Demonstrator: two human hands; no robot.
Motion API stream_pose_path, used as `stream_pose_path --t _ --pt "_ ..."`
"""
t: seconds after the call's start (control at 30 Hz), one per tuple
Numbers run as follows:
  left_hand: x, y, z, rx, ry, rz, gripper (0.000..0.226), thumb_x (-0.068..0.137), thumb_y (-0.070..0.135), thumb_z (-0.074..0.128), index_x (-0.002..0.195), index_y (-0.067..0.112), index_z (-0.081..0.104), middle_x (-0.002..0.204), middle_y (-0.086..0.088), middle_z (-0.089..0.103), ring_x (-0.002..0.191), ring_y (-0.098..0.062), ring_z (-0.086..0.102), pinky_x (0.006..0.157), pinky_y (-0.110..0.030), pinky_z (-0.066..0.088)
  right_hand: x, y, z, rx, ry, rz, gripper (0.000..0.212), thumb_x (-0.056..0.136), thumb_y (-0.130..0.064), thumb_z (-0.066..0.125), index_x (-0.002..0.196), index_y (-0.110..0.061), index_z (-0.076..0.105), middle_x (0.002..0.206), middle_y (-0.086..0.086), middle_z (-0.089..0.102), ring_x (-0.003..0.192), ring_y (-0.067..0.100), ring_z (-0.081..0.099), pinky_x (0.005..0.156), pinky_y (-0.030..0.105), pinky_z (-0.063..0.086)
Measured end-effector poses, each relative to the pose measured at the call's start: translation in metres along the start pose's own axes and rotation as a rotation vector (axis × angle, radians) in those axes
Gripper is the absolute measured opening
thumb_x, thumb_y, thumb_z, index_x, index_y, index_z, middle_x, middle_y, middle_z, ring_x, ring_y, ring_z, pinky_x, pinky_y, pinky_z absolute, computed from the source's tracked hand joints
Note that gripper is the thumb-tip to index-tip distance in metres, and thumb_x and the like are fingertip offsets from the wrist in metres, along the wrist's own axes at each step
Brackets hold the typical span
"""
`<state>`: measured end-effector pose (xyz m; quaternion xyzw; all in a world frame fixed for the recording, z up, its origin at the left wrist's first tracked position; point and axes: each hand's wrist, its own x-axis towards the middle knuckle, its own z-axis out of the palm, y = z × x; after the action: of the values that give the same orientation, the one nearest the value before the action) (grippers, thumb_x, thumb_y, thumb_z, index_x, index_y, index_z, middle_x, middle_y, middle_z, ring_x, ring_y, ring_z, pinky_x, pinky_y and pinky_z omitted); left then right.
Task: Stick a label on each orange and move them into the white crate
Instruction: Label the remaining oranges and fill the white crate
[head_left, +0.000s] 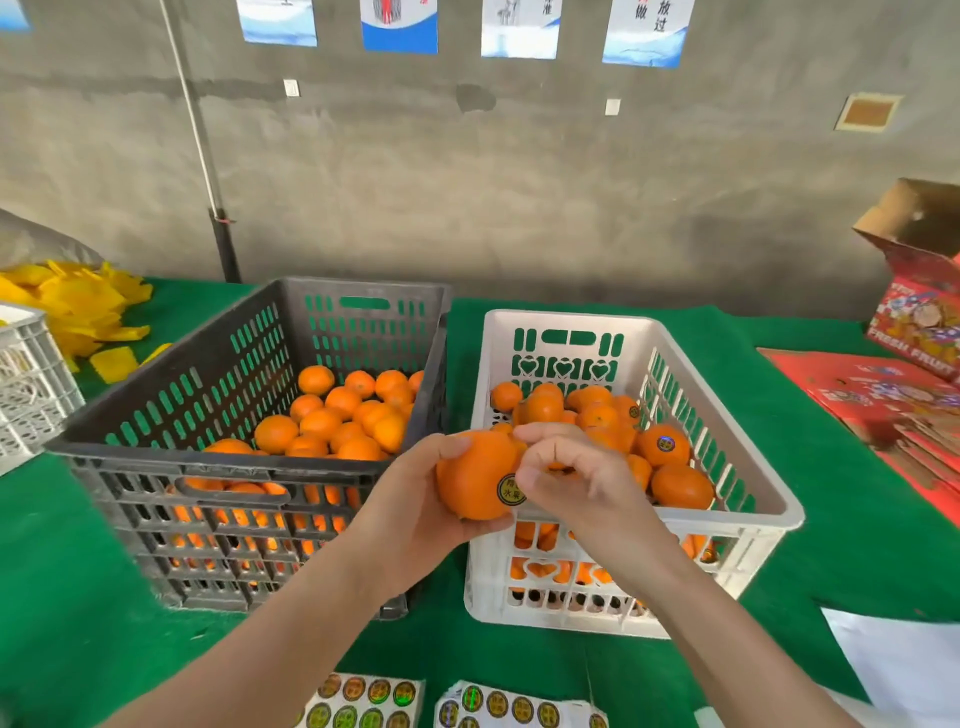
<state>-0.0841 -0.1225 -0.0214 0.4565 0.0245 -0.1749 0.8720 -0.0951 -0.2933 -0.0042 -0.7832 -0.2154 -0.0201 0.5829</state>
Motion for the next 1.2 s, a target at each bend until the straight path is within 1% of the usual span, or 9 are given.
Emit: stream_pose_path --t 0.23,0.43,0.53,0.67,0.77,0.9,1.0,1.1,1.2 --pt "-0.001 -0.007 0.007 0.019 0.023 -0.019 0.056 0.065 0.027 0.066 0.118 0.010 0.060 0.102 -0.016 0.070 0.082 -0.029 0.072 0.065 -0.043 0.057 0.000 0.001 -0.002 -0.153 -0.007 -0.035 0.018 0.090 -0.015 0.060 0.075 -0.026 0.060 0.112 -0.016 0.052 0.110 -0.001 0.049 0.094 0.034 0.046" --pt "-0.004 -0.010 0.009 0.024 0.008 -0.031 0.062 0.062 0.029 0.069 0.119 0.009 0.060 0.105 -0.017 0.070 0.092 -0.033 0.070 0.070 -0.044 0.057 0.000 0.002 0.002 -0.328 0.048 -0.166 0.009 0.091 -0.015 0.058 0.082 -0.015 0.058 0.106 -0.006 0.056 0.104 -0.005 0.045 0.085 0.013 0.039" --pt "-0.003 -0.012 0.009 0.002 -0.005 -0.025 0.056 0.067 0.027 0.065 0.119 0.008 0.061 0.110 -0.019 0.069 0.095 -0.034 0.069 0.071 -0.046 0.057 -0.004 0.008 0.009 -0.332 0.130 -0.230 0.006 0.090 -0.021 0.060 0.087 -0.018 0.056 0.104 -0.003 0.058 0.101 -0.001 0.048 0.082 0.019 0.044" --pt "-0.005 -0.014 0.004 0.026 0.000 -0.006 0.057 0.062 0.029 0.065 0.115 0.008 0.063 0.105 -0.018 0.070 0.089 -0.031 0.070 0.072 -0.046 0.058 -0.006 0.015 0.011 -0.150 0.156 -0.130 0.042 0.080 -0.046 0.061 0.114 -0.047 0.036 0.112 -0.022 0.052 0.102 -0.006 0.053 0.076 0.020 0.051" --pt "-0.003 -0.018 -0.002 0.041 -0.011 0.018 0.053 0.066 0.031 0.064 0.113 0.007 0.064 0.105 -0.020 0.070 0.088 -0.032 0.070 0.068 -0.044 0.058 -0.011 0.025 0.019 -0.193 0.037 -0.090 0.059 0.078 -0.056 0.058 0.128 -0.046 0.029 0.121 -0.028 0.041 0.111 -0.008 0.046 0.089 0.023 0.049" --pt "0.010 -0.017 0.004 0.059 -0.026 0.049 0.039 0.077 0.041 0.058 0.100 0.011 0.070 0.096 -0.014 0.073 0.086 -0.025 0.072 0.071 -0.040 0.056 -0.002 0.035 0.022 -0.239 0.058 -0.163 0.071 0.069 -0.031 0.076 0.124 -0.044 0.033 0.116 -0.026 0.040 0.110 -0.006 0.044 0.088 0.011 0.041" --pt "0.035 -0.015 0.008 0.245 0.055 0.255 0.037 0.082 0.045 0.054 0.105 0.017 0.064 0.097 -0.011 0.072 0.088 -0.016 0.070 0.074 -0.027 0.054 0.028 0.039 0.003 -0.166 0.217 -0.103 0.064 0.064 -0.025 0.082 0.112 -0.041 0.042 0.109 -0.015 0.050 0.099 0.001 0.051 0.078 0.014 0.046" --pt "0.066 -0.020 0.012 0.449 0.104 0.453 0.015 0.090 0.011 0.042 0.100 0.007 0.053 0.082 -0.013 0.057 0.075 -0.019 0.057 0.067 -0.020 0.048 0.073 0.057 -0.027 -0.264 0.368 0.109 0.064 0.067 -0.031 0.081 0.118 -0.030 0.044 0.115 -0.008 0.042 0.108 0.008 0.044 0.083 0.019 0.038" --pt "0.095 -0.033 0.008 0.894 0.251 0.514 0.026 0.095 -0.005 0.033 0.088 0.008 0.055 0.073 0.002 0.047 0.067 -0.010 0.042 0.055 -0.009 0.039 0.109 0.084 -0.051 -0.390 0.295 0.362 0.071 0.067 -0.032 0.081 0.126 -0.014 0.046 0.122 0.003 0.047 0.111 0.018 0.046 0.086 0.026 0.039"
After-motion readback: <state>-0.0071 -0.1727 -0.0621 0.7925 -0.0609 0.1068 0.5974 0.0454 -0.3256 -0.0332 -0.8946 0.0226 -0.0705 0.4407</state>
